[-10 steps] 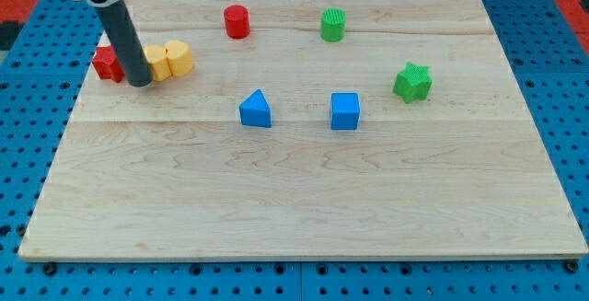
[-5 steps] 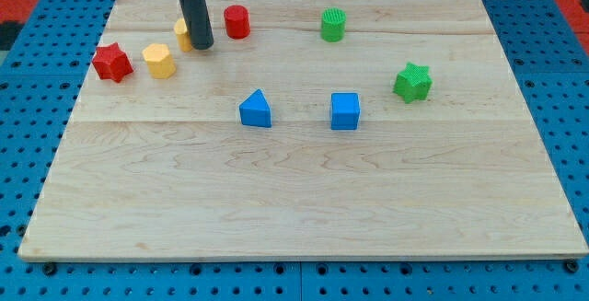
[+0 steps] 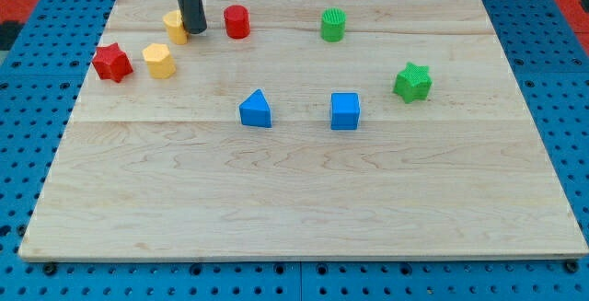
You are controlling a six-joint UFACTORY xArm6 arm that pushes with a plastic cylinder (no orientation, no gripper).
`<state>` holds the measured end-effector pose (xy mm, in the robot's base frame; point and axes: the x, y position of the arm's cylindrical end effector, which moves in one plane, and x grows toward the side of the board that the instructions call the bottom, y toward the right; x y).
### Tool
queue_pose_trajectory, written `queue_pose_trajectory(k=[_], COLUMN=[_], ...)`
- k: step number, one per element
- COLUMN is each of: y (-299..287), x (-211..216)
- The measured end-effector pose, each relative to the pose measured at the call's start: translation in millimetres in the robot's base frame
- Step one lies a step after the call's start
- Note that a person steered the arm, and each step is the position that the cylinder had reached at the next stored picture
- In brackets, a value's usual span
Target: Slide yellow heart to the top left
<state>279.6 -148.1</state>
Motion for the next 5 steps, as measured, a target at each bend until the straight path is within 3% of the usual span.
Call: queue_pose_trajectory(k=[3,5], y=[-36.7,38.6], x=[-26.9,90.2])
